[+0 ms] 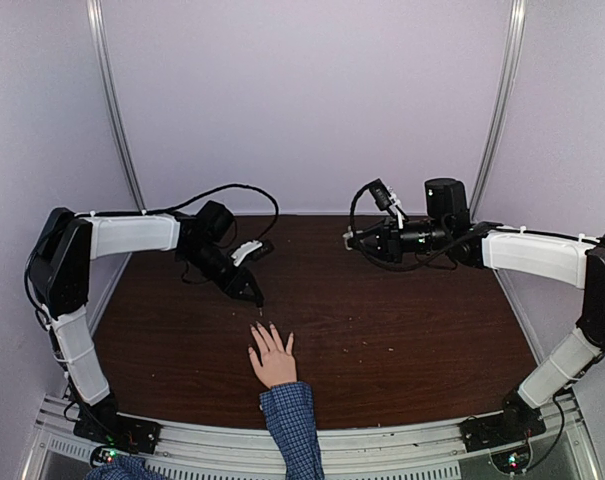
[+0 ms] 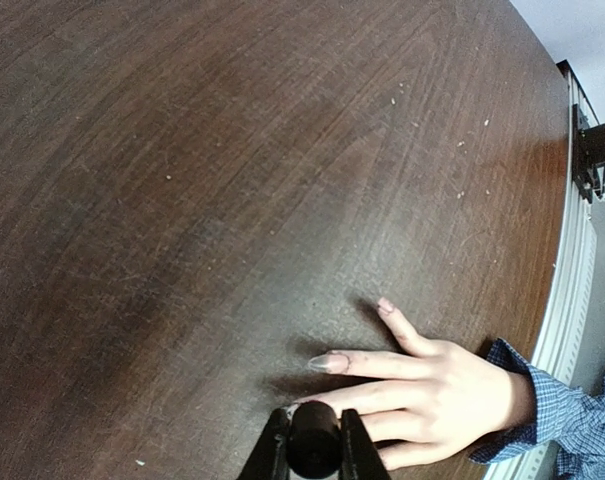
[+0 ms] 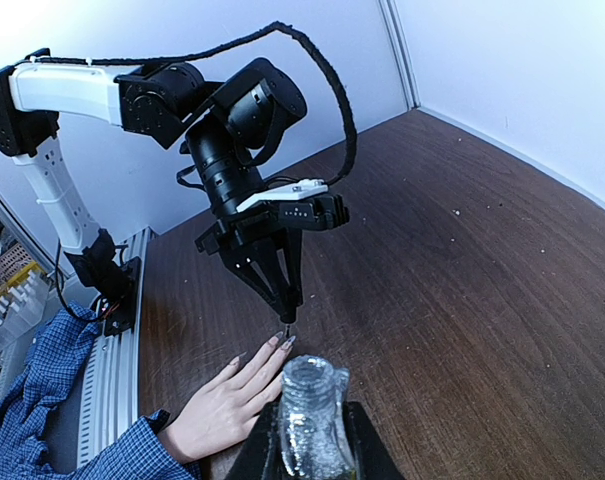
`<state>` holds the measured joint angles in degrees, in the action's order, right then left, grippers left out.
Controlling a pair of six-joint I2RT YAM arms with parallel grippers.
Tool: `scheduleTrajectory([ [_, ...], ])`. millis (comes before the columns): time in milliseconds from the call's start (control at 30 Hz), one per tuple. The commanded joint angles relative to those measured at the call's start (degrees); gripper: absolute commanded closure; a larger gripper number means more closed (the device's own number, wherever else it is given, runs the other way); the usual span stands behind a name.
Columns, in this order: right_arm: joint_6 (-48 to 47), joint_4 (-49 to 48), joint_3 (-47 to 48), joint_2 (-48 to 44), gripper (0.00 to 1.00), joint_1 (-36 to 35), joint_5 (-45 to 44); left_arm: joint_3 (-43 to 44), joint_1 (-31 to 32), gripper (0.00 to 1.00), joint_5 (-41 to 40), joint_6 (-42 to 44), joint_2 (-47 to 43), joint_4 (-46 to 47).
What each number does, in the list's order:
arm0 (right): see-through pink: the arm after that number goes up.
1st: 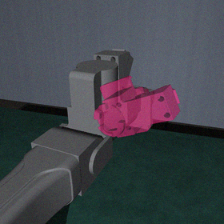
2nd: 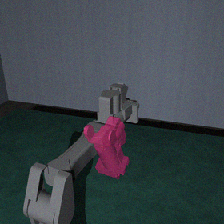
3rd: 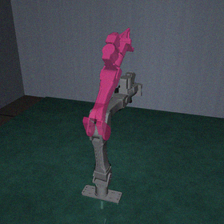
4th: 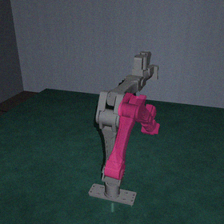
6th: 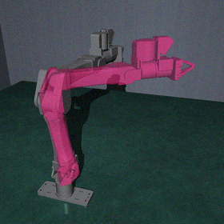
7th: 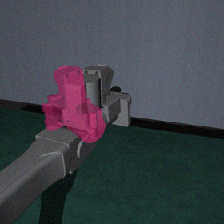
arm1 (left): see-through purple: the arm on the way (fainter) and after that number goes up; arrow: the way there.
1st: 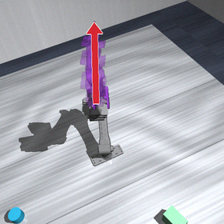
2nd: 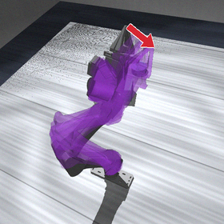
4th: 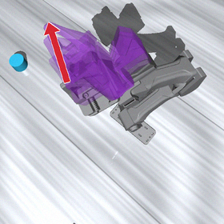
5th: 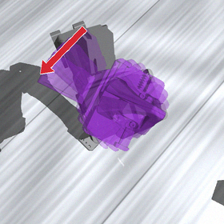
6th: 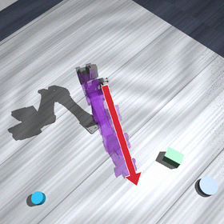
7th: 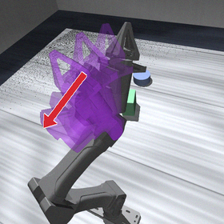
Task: Paint the nails
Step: Paint the nail with the hand.
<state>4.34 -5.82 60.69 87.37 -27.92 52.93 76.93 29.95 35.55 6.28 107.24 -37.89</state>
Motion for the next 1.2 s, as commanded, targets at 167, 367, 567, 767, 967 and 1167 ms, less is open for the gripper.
scheduleTrajectory([
  [167, 0.14, -1.47, -0.48, -0.06, 1.0, 0.32, 0.86, -0.2, 0.78, 1.0, 0.61, 0.83, 1.85, -0.13],
  [367, 0.08, -1.38, -0.48, -0.01, 1.0, 0.32, 0.84, -0.2, 0.81, 1.0, -0.19, 0.81, 2.53, -0.58],
  [567, 0.06, -1.38, -0.48, -0.01, 1.0, 0.33, 0.78, -0.08, 0.81, 1.0, -1.97, 0.79, 3.51, -1.31],
  [767, -0.03, -1.29, -0.48, -0.01, 1.0, 0.35, 0.77, 0.24, 0.81, 1.0, -2.59, 0.81, 3.84, -1.78],
  [967, -0.04, -1.38, -0.55, -0.01, 1.0, 0.32, 0.77, 0.24, 0.8, 1.0, -3.37, 0.78, 3.93, -2.01],
  [1167, -0.08, -1.31, -0.63, -0.1, 1.0, 0.3, 0.75, 0.66, 0.78, 1.0, -2.94, 0.78, 3.91, -2.1],
])
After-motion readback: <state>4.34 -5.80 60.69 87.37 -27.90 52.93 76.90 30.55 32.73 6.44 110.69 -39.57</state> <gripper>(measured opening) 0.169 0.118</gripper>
